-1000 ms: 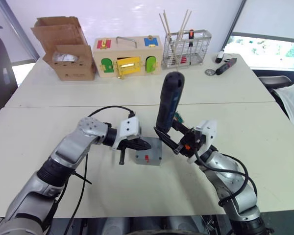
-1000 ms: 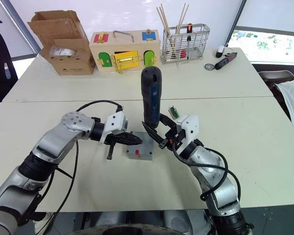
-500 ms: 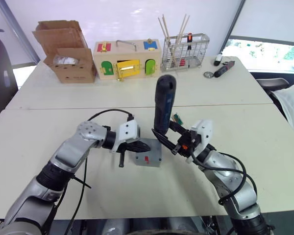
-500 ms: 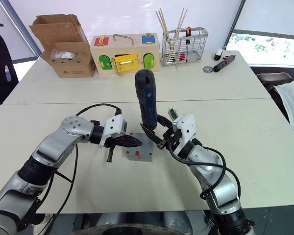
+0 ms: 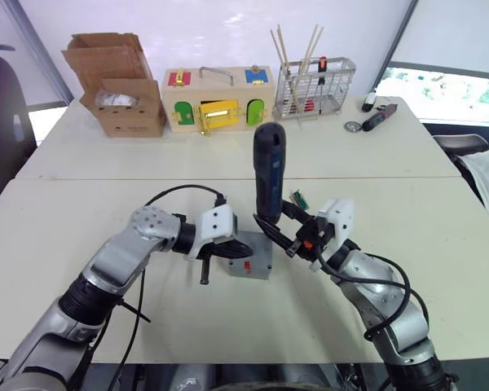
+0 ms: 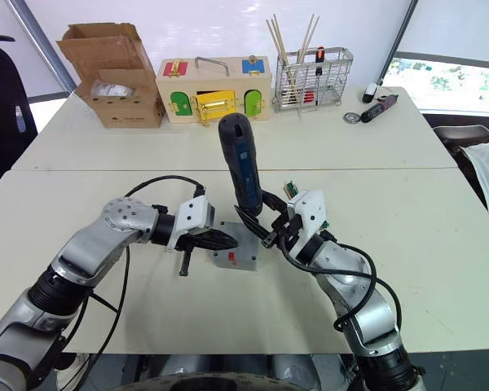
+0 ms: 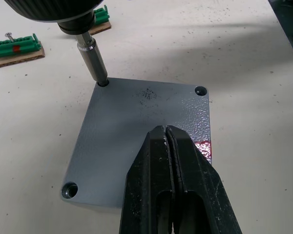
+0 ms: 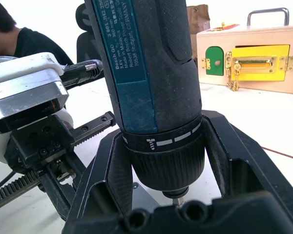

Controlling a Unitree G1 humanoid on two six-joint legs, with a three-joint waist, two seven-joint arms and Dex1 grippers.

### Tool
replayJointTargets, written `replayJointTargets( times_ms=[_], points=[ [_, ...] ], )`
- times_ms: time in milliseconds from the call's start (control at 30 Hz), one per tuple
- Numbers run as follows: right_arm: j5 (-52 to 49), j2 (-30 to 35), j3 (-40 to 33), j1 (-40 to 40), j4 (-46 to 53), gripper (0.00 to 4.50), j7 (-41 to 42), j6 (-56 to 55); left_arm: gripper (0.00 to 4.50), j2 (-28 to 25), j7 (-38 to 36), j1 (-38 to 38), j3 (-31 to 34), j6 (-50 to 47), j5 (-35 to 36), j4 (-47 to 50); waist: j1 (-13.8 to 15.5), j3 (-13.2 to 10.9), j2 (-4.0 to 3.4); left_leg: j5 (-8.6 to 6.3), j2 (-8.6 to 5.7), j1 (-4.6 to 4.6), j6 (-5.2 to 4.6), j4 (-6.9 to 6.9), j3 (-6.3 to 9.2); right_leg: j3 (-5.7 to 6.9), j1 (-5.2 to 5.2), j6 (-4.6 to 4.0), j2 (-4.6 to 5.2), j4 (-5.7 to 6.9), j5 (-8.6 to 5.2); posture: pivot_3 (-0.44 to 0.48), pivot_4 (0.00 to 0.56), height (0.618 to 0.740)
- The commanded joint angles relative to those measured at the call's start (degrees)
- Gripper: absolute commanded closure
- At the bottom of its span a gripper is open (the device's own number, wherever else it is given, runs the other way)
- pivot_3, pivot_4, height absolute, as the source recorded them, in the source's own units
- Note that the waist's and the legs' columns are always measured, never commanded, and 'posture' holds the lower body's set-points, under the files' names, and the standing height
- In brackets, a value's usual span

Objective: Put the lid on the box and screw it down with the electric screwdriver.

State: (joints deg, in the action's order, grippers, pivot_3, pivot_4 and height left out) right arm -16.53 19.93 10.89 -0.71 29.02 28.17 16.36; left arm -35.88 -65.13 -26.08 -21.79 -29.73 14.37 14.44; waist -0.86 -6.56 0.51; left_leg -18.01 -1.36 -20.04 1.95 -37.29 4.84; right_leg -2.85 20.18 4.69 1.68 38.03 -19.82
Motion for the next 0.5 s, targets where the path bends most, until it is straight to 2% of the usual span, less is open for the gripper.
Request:
replayJointTargets(
  times_ms=[33, 267, 500],
  points=[
    [1.6, 2.3, 2.1, 4.7, -6.3, 2.75, 0.6, 5.7, 4.5, -0.8, -0.2, 0.4, -1.4, -0.7, -1.6, -1.8, 0.0, 0.0, 0.0, 0.0, 0.0, 0.0, 0.0, 0.01, 0.0, 0.0, 0.0, 0.0, 0.0, 0.0, 0.0, 0.0, 0.15, 0.74],
    [1.6, 3.2, 1.5, 5.3, -6.3, 2.75, 0.5, 5.4, 4.5, -0.7, 0.0, 0.2, -1.4, -0.5, -1.6, -2.0, 0.1, 0.1, 0.11, 0.0, 0.0, 0.01, 0.0, 0.02, 0.0, 0.0, -0.03, -0.02, 0.03, -0.04, -0.01, 0.0, 0.15, 0.74],
    [1.9, 3.1, 1.8, 5.3, -6.6, 2.75, 0.5, 5.3, 4.5, 0.2, 1.0, -1.9, -1.8, -4.6, -0.9, 0.7, 0.2, 0.1, 0.14, 0.0, 0.0, -0.01, 0.0, 0.06, 0.01, 0.0, -0.04, -0.03, 0.06, -0.11, -0.02, 0.0, 0.15, 0.74]
  ],
)
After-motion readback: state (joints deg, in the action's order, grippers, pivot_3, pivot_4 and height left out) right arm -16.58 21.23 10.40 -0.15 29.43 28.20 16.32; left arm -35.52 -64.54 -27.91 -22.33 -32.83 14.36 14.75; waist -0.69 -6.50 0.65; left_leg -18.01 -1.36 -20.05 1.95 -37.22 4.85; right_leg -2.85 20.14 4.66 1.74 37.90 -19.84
